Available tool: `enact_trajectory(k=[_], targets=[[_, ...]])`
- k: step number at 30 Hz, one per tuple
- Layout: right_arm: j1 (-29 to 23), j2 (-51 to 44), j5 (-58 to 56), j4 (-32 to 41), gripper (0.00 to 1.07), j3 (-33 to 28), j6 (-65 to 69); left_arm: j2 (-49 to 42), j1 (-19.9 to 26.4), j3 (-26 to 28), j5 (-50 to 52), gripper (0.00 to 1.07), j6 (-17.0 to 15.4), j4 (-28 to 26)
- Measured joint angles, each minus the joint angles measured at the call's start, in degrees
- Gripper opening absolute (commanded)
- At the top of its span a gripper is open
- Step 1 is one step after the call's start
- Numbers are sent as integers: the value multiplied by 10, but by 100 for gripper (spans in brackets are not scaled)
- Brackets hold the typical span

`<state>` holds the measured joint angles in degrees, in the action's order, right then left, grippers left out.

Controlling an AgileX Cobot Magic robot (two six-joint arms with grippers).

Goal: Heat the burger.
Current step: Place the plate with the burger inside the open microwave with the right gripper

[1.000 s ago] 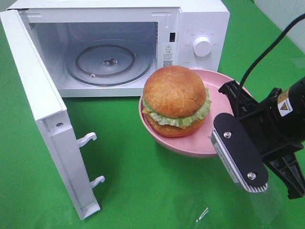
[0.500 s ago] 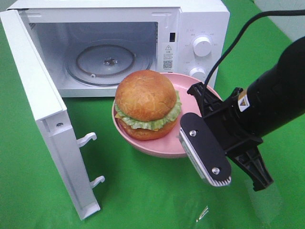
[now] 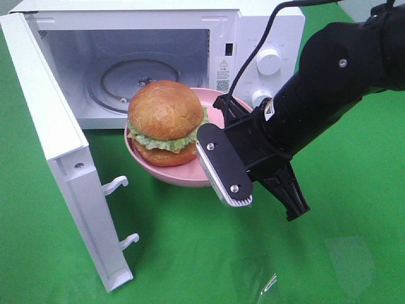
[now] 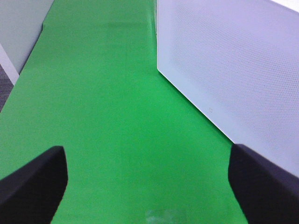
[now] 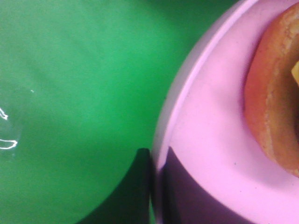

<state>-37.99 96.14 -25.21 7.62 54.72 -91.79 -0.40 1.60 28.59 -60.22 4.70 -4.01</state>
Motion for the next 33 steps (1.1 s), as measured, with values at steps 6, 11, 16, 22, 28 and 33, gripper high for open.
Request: enact_trajectory(k=[6,11,16,22,28,33], targets=[[0,26,1,6,0,36,-4,0,0,0,0,86,0,0],[0,60,1,15,0,75,-5,0,0,0,0,86,0,0],[0,95,-1,13,0,108,-5,0,0,0,0,86,0,0],[0,121,-9,-10,0,140,5,0,0,0,0,86,0,0],[-1,147,-17,-20,0,178,15,0,0,0,0,86,0,0],[-1,171,-30,-24,0,218,31,0,0,0,0,86,0,0]])
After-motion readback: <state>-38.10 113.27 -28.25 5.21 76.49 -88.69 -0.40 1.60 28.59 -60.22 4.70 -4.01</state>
